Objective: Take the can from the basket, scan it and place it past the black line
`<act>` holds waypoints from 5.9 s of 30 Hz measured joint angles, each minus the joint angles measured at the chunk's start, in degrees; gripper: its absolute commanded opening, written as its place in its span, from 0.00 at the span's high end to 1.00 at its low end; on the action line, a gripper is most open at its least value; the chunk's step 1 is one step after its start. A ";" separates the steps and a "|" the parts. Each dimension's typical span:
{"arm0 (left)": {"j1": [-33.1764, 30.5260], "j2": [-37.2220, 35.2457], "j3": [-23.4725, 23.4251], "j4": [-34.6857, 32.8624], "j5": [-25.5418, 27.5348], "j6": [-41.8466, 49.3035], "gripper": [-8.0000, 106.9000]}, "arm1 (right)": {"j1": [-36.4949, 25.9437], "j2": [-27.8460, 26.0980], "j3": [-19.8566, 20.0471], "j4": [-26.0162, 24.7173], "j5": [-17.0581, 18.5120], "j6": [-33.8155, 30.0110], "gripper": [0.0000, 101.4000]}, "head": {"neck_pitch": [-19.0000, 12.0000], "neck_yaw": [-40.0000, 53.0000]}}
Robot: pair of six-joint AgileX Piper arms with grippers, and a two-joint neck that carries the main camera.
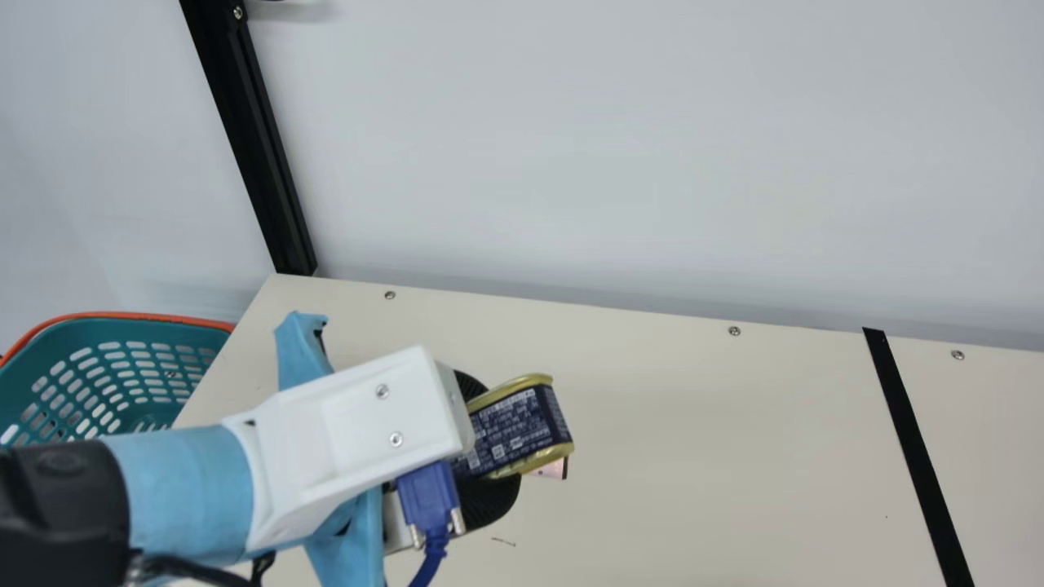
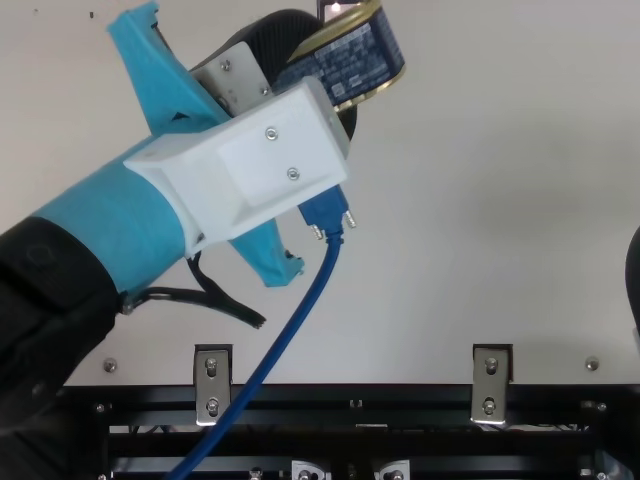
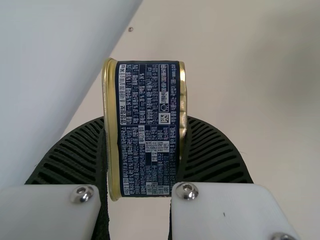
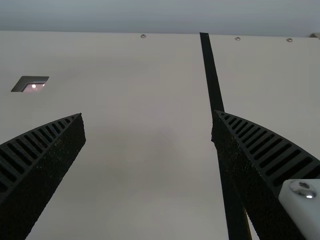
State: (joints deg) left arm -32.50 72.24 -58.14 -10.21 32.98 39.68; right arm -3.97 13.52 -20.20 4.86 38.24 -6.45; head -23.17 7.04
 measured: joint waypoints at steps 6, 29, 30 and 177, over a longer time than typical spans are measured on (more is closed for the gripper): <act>1.79 0.73 -0.93 -3.35 5.03 6.35 0.84 | 0.00 0.00 0.00 0.00 0.00 0.00 0.00 | 0.00 0.00; 0.02 4.99 4.91 -7.15 8.47 16.10 0.84 | 0.00 0.00 0.00 0.00 0.00 0.00 0.00 | 0.29 0.00; -0.35 5.26 5.36 -7.01 8.04 15.88 0.84 | 0.00 0.00 0.00 0.00 0.00 0.00 0.00 | 0.29 0.00; 40.20 -30.54 25.18 54.13 -21.58 -78.49 0.15 | 0.23 0.13 -0.06 -0.04 -0.06 0.00 0.00 | 0.00 0.00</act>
State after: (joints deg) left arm 7.71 41.70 -32.96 43.93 11.40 -38.81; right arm -3.73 13.65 -20.26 4.82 38.18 -6.45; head -23.17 7.04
